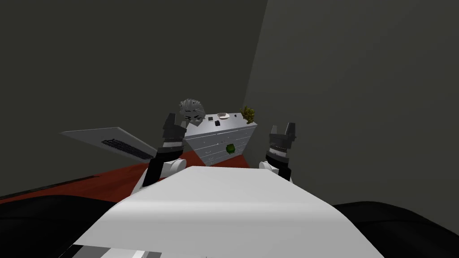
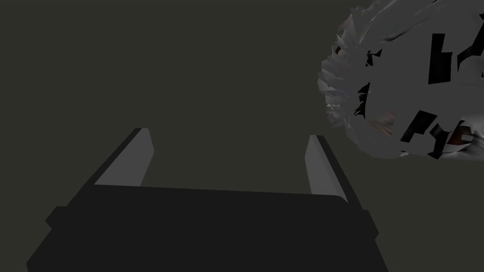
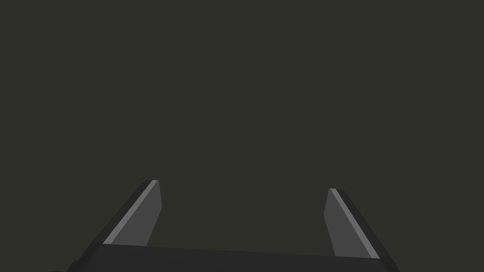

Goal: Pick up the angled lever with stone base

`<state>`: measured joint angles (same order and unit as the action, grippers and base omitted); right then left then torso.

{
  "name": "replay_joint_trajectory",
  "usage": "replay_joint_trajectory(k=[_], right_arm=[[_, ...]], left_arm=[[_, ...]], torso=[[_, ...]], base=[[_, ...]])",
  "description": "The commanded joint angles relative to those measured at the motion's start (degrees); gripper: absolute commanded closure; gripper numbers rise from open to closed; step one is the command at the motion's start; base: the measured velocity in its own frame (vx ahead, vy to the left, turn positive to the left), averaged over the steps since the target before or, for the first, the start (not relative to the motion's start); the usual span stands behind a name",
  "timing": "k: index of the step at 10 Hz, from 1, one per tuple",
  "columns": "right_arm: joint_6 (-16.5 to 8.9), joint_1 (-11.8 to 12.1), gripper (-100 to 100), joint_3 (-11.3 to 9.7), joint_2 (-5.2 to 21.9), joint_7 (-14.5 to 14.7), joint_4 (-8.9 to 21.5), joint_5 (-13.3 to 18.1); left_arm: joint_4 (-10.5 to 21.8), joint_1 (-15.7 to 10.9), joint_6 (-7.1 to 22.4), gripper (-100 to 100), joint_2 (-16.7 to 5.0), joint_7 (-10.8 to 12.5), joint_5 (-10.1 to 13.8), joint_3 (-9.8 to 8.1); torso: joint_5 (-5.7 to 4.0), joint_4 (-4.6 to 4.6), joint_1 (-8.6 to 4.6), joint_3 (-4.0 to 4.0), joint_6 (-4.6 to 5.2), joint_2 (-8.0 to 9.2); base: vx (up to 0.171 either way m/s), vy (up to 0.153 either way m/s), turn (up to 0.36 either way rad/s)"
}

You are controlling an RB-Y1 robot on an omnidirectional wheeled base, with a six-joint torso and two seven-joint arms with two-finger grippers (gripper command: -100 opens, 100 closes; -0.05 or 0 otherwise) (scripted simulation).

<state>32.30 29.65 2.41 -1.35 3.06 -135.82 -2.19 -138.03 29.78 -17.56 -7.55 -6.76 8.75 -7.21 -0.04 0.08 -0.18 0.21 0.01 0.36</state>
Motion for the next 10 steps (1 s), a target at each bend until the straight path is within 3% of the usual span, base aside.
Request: replay_joint_trajectory(k=[1,6,7,8,9,10], right_arm=[[0.0,0.0,0,0.0,0.0,0.0,0.0,0.0],[0.0,0.01,0,0.01,0.0,0.0,0.0,0.0],[0.0,0.0,0,0.0,0.0,0.0,0.0,0.0],[0.0,0.01,0,0.01,0.0,0.0,0.0,0.0],[0.0,0.0,0,0.0,0.0,0.0,0.0,0.0],[0.0,0.01,0,0.01,0.0,0.0,0.0,0.0]], left_arm=[[-0.08,-0.31,2.17,-100,-0.67,0.29,0.33,-0.57],[-0.8,-1.13,9.31,-100,-4.4,1.87,2.49,-3.94],[-0.8,-1.13,10.0,-100,-4.4,1.87,2.49,-3.94],[-1.05,-1.45,12.04,-100,-5.74,2.44,3.32,-5.2],[-1.05,-1.45,13.05,-100,-5.74,2.44,3.32,-5.2],[-1.3,-1.79,14.99,-100,-7.14,3.02,4.21,-6.53]], torso=[[0.0,0.0,0.0,0.0,0.0,0.0],[0.02,-0.02,0.08,-0.07,-0.02,-0.13],[0.01,-0.03,0.06,-0.08,0.0,-0.13],[0.02,-0.03,0.08,-0.09,-0.02,-0.16],[0.01,-0.03,0.04,-0.08,0.0,-0.14],[0.01,-0.04,0.04,-0.1,-0.03,-0.18]], base=[[-0.067,-0.036,-0.041],[-0.058,-0.034,-0.088],[-0.048,-0.032,-0.059],[-0.055,-0.047,-0.143],[-0.041,-0.048,-0.057],[-0.057,-0.059,-0.108]])
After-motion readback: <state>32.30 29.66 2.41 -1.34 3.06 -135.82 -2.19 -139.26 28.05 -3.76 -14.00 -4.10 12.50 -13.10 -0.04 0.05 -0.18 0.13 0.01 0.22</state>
